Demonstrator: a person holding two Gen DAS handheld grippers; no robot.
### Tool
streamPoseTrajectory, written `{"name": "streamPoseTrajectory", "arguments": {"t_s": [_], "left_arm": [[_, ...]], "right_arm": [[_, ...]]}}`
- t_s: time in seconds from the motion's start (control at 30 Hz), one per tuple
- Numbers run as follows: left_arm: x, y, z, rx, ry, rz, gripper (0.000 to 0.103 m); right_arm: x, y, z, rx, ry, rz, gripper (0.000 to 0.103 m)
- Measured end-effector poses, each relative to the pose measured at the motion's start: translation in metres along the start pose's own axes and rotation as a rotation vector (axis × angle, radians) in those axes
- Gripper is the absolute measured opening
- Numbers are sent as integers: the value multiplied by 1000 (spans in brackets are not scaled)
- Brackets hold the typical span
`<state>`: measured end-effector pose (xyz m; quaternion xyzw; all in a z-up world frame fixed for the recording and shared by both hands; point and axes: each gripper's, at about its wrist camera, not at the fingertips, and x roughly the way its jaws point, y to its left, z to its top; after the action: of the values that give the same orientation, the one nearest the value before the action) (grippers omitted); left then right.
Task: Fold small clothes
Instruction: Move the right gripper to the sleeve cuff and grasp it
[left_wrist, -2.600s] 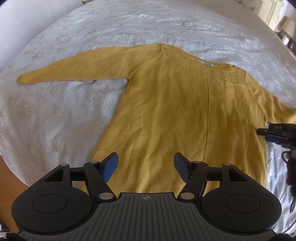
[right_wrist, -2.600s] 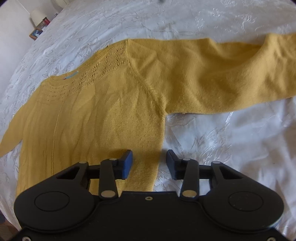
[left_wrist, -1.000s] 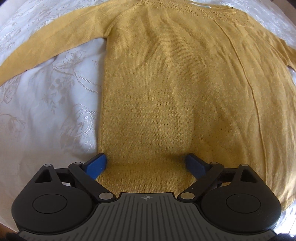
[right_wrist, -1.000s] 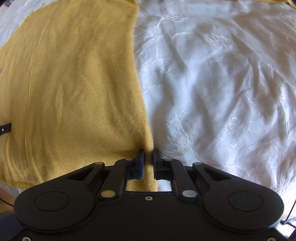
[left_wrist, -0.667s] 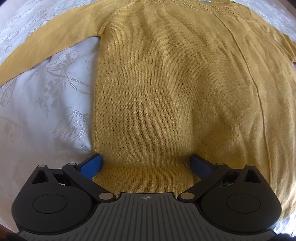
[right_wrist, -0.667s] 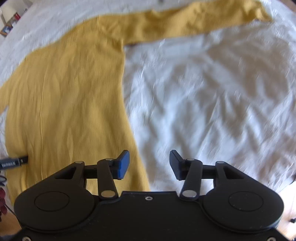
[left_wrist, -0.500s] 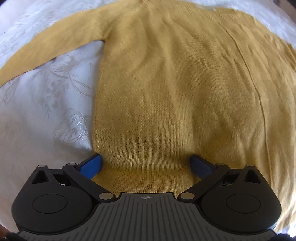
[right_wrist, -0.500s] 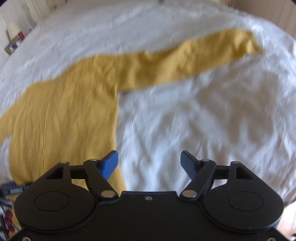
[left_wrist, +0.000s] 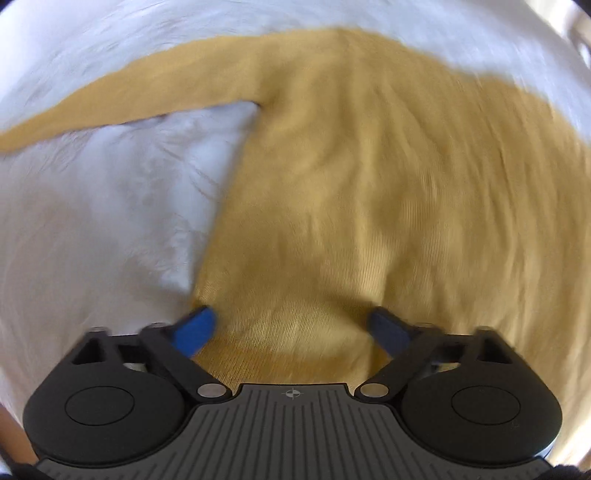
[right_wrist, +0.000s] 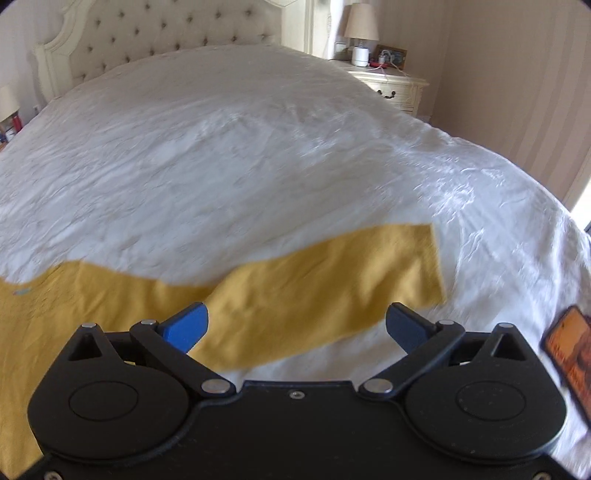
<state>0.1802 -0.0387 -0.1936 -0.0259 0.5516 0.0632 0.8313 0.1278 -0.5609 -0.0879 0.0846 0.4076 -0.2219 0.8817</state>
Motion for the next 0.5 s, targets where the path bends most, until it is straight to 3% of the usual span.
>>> {"name": "streamPoseTrajectory", "arguments": {"t_s": [0.17, 0.33, 0.5], "left_arm": [[-23, -10, 25, -117, -60, -7, 82], [-39, -40, 43, -88, -98, -29, 82], [-57, -59, 39, -18, -97, -69, 82]], "right_arm": [[36, -37, 23, -7, 14, -31, 102], [66, -61, 34, -2, 72, -32, 102], [89, -71, 30, -6, 144, 12, 102]]}}
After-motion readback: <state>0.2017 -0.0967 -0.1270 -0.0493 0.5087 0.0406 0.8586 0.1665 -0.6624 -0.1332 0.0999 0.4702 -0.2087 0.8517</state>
